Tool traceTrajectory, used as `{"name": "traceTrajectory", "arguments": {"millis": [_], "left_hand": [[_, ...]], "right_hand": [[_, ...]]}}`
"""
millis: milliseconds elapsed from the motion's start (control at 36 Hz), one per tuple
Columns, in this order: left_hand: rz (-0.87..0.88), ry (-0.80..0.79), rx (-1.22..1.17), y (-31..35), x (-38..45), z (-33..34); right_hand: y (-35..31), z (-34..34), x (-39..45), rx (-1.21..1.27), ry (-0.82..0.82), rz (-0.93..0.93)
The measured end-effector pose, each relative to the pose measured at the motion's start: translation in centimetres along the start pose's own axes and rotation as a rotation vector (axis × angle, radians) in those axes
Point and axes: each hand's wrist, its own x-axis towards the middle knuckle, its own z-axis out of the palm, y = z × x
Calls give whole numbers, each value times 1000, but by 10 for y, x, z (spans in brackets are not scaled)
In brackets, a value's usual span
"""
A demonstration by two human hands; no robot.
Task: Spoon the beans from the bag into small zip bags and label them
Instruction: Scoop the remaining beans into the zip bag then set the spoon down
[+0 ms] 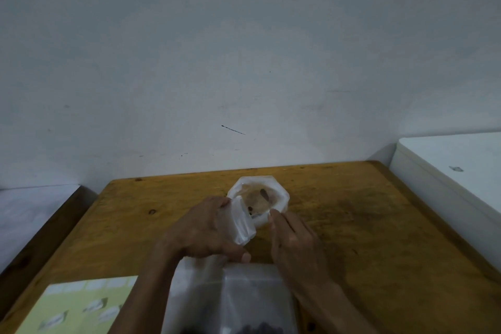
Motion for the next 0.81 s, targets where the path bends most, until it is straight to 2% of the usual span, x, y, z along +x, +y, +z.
{"name": "traceTrajectory", "arguments": {"millis": [194,361,444,500,611,806], "left_hand": [[5,-8,-7,0,-1,0],[-5,-12,-19,-1,0,1],[-2,2,-35,-3,1,2],[6,19,-59,-5,1,2],[52,76,-88,-5,2,2],[139,133,-133,-1,7,-1]], "right_hand": [[6,-2,-1,-57,10,12],[1,3,-2,13,-6,72],[-2,1,3,159,66,212],[-6,-3,5,270,104,368],[-5,-4,5,427,23,662],[-11,-7,12,750,-49,1033]]}}
